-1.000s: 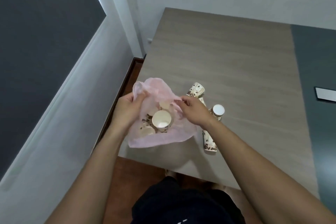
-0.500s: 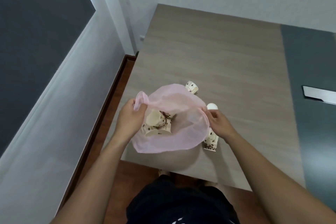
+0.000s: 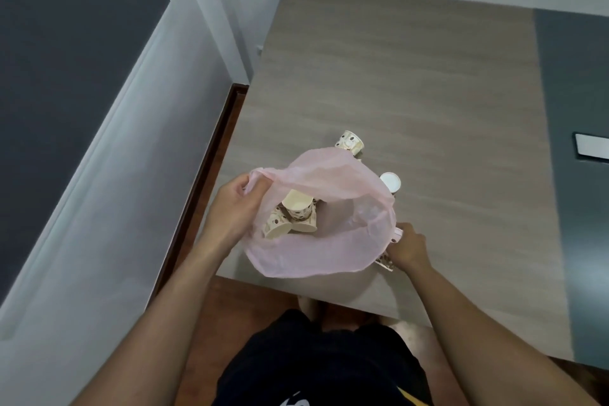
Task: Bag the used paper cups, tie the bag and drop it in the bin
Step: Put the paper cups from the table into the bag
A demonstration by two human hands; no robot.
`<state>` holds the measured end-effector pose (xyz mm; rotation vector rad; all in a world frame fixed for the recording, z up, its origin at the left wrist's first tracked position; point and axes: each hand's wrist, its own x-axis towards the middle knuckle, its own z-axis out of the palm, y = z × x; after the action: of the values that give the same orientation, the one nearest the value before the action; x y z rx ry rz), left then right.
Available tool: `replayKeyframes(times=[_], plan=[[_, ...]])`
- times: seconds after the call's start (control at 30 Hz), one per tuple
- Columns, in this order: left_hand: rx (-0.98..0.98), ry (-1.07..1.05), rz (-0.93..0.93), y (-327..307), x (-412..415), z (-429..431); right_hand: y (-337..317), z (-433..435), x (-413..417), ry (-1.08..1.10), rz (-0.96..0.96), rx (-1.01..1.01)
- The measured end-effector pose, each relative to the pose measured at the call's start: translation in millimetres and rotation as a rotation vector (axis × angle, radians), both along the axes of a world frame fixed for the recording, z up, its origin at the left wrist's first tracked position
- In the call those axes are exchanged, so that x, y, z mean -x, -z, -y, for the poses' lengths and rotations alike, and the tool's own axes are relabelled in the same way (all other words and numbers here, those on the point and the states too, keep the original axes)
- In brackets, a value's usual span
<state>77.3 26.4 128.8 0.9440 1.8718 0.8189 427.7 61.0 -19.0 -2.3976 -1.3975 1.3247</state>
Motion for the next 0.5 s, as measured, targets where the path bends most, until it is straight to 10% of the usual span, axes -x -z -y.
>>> replayKeyframes(times=[0.33, 0.5], plan=[[-0.005, -0.034, -0.183, 3, -12, -11, -79, -49, -5, 0.668, -0.741, -0.28], [-0.007, -0.061, -0.053, 2, -20, -14, -110, -40, 23, 0.314, -1.123, -0.146]])
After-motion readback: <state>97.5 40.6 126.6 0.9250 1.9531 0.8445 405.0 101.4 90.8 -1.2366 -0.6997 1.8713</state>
